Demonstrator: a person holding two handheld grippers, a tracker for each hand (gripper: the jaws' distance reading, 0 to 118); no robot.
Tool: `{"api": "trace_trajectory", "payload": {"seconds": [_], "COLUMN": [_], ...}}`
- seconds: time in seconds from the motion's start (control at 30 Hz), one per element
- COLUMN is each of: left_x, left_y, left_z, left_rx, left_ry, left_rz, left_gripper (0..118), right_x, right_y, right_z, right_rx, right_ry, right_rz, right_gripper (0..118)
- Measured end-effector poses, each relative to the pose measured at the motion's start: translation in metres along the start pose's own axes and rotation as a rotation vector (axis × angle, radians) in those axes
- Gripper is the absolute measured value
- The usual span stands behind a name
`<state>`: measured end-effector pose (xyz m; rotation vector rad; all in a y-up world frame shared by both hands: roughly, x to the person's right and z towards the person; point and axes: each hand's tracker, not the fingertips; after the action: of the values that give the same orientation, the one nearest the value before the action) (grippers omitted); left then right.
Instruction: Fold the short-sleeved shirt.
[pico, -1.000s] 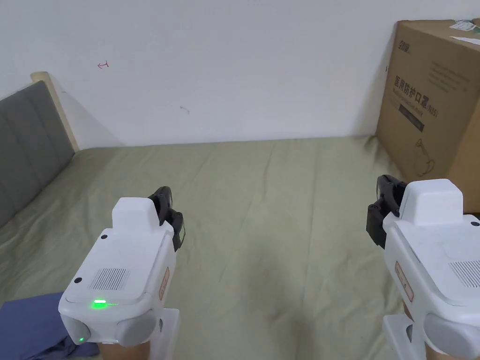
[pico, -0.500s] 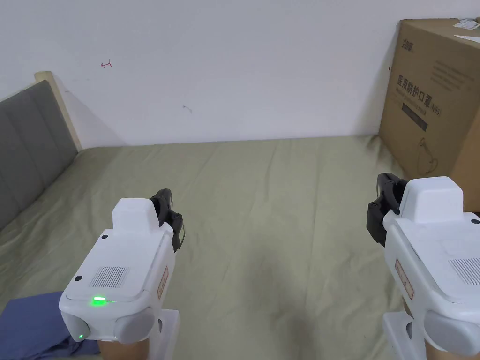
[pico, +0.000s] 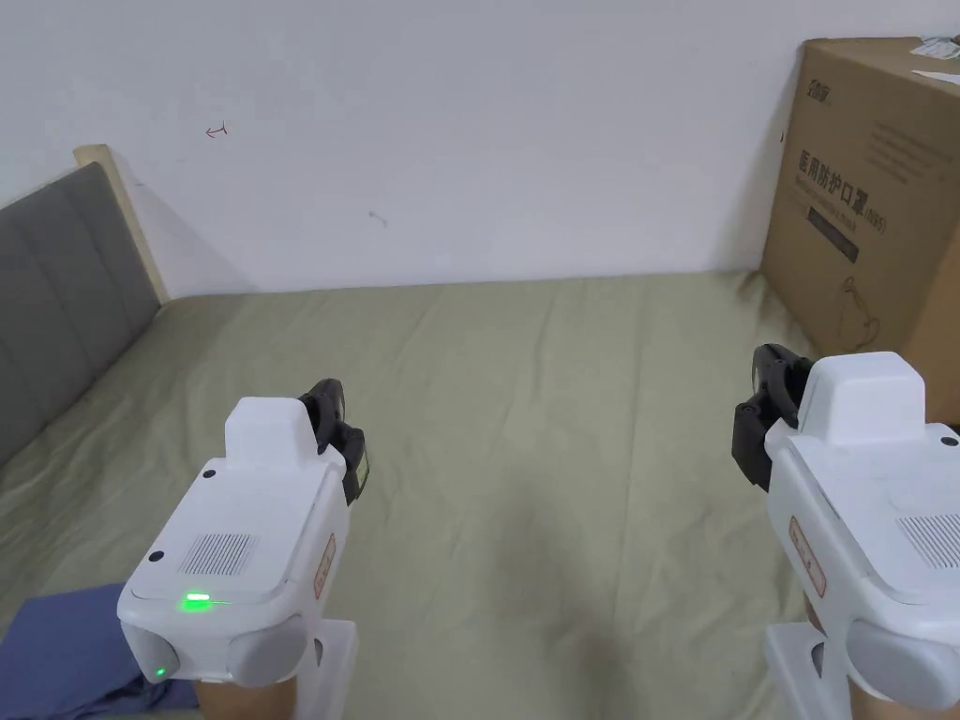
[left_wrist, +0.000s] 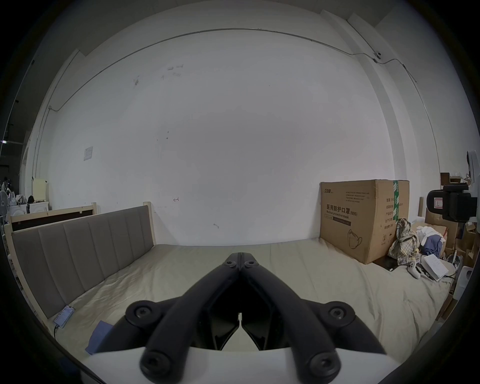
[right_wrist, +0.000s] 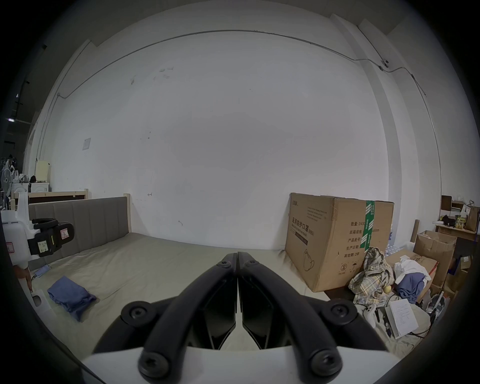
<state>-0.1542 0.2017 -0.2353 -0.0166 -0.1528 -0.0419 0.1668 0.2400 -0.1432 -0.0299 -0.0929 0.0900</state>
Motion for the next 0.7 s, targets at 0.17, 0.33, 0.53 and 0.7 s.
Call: {"api": "trace_trajectory", "payload": {"seconds": [0.17,0.33,0.53,0.7], "left_x": [-0.0013,-0.0004,-0.0042,-0.0049], "left_y": [-0.0005,-0.0003,-0.003,-0.0043], "left_z": [0.0008,0.0016,-0.001,-0.0018], "left_rx": [-0.004,-0.008,-0.014,-0.017], "left_ry": [0.002,0.002,0.002,0.001], "left_rz": [0.005,-0.001,0.001,0.0], "left_gripper": [0,0,0,0], "right_x": [-0.0005,0.0001,-0.0008,-0.0003], "right_y": [0.0003,-0.0005,-0.0006,-0.0007], "right_z": [0.0005,0.0006,0.0011,0.0014], "right_rx": [-0.001,-0.003,-0.005,-0.004], "right_ry": [0.004,0.005,0.006,0.004], "right_rz": [-0.004,-0.011,-0.006,-0.007], "right_gripper": [0,0,0,0]}}
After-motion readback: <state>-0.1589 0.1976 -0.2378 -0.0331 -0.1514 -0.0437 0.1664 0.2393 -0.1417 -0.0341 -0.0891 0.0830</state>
